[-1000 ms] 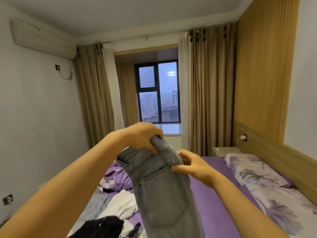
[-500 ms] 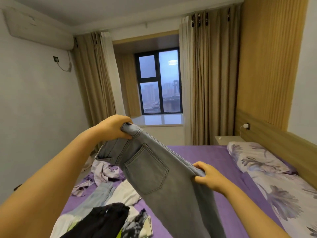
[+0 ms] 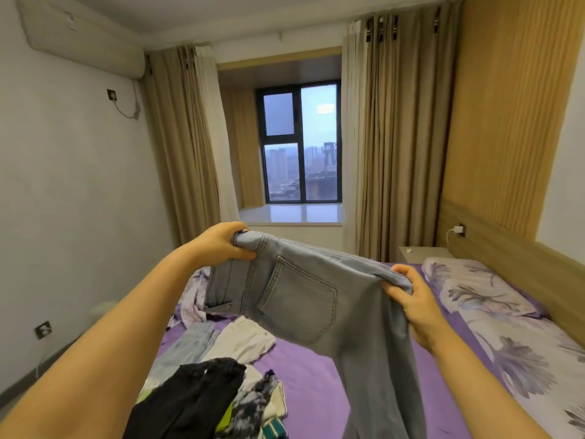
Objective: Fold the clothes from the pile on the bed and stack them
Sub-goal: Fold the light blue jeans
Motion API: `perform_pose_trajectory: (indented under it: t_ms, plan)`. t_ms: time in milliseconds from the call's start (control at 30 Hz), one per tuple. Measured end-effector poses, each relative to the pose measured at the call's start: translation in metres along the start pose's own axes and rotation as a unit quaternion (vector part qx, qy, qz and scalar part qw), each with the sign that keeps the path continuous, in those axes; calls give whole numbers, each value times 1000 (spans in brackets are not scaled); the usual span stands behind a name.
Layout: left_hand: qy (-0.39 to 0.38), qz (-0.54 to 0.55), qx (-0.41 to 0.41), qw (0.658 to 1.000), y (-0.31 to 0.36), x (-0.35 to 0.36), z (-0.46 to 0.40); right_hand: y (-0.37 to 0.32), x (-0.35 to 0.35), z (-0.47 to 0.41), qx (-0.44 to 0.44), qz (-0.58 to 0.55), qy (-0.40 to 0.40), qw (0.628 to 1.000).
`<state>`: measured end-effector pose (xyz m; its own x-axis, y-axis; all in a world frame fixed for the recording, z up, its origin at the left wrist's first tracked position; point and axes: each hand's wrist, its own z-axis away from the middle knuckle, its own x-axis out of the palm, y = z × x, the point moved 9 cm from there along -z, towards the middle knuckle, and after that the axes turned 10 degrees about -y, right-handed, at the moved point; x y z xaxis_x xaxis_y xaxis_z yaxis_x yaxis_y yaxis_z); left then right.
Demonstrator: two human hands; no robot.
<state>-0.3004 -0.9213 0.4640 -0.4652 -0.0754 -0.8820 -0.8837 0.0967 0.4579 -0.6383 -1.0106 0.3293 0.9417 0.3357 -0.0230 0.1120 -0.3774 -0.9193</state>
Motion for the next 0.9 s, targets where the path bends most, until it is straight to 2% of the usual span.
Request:
perform_pose_trajectory:
  t_ms: [100,267,433,533,633,767,900]
  plan:
    - [-1,42,8,999,1,7,1,-26,-15,4,-23,40,42,998]
    - [-41,105,55,992,22,24,-6,-79,-54,21,-23,174,99,980]
    - [-139,164,98,972,64,61,-20,-133,-98,45,-10,293,110,950]
    - [-210,205,108,950,81,91,-26,-162,-115,57,12,407,101,908]
    - [-271,244,99,926,86,124,-29,-176,-124,66,33,455,82,886]
    - [-320,299,56,897,67,169,-25,-146,-112,69,89,460,8,883]
    - [-363,263,-28,894,10,234,-5,-46,-79,72,167,438,-104,877]
